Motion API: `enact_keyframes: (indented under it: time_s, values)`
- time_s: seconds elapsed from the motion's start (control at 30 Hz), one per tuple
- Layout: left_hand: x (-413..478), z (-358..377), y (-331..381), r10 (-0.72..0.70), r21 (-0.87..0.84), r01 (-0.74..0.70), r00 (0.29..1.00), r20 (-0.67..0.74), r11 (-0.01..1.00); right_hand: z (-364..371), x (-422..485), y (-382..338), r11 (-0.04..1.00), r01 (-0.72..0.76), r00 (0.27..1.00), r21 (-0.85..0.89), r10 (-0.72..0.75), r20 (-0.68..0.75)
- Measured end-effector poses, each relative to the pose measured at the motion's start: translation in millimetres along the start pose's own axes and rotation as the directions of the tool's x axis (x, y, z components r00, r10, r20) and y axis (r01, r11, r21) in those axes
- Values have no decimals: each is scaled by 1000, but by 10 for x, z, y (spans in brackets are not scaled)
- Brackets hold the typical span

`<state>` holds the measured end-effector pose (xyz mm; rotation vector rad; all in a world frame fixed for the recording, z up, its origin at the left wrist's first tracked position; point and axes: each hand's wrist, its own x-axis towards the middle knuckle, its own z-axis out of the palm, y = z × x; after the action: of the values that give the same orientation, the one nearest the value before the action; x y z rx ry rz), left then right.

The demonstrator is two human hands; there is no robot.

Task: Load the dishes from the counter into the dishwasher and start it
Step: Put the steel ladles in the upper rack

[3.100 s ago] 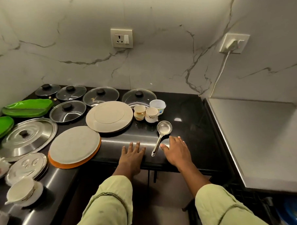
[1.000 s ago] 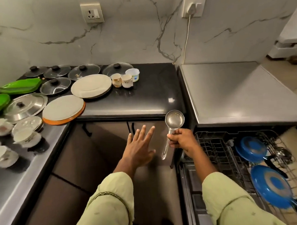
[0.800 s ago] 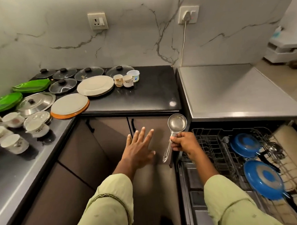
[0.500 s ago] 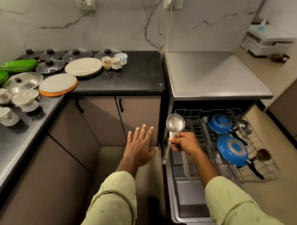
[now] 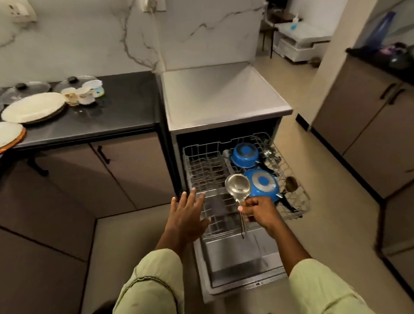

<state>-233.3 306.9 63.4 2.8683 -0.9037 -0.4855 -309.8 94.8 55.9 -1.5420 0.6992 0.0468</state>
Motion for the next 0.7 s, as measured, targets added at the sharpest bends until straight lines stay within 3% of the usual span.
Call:
enact_keyframes:
  time_s: [0.13, 0.37, 0.7]
  values:
    - [405, 143, 827, 32, -19, -31, 999, 31, 999, -880, 73, 144, 997, 7, 1000, -71, -8, -13]
    - [886, 441, 1918, 78, -32, -74, 990, 122, 997, -2088, 334, 227, 1000, 6, 996, -30, -9, -92]
    - [1259, 597, 1953, -24, 5, 23, 970, 242, 1000, -2526, 729, 142, 995, 84, 975, 45, -73, -209]
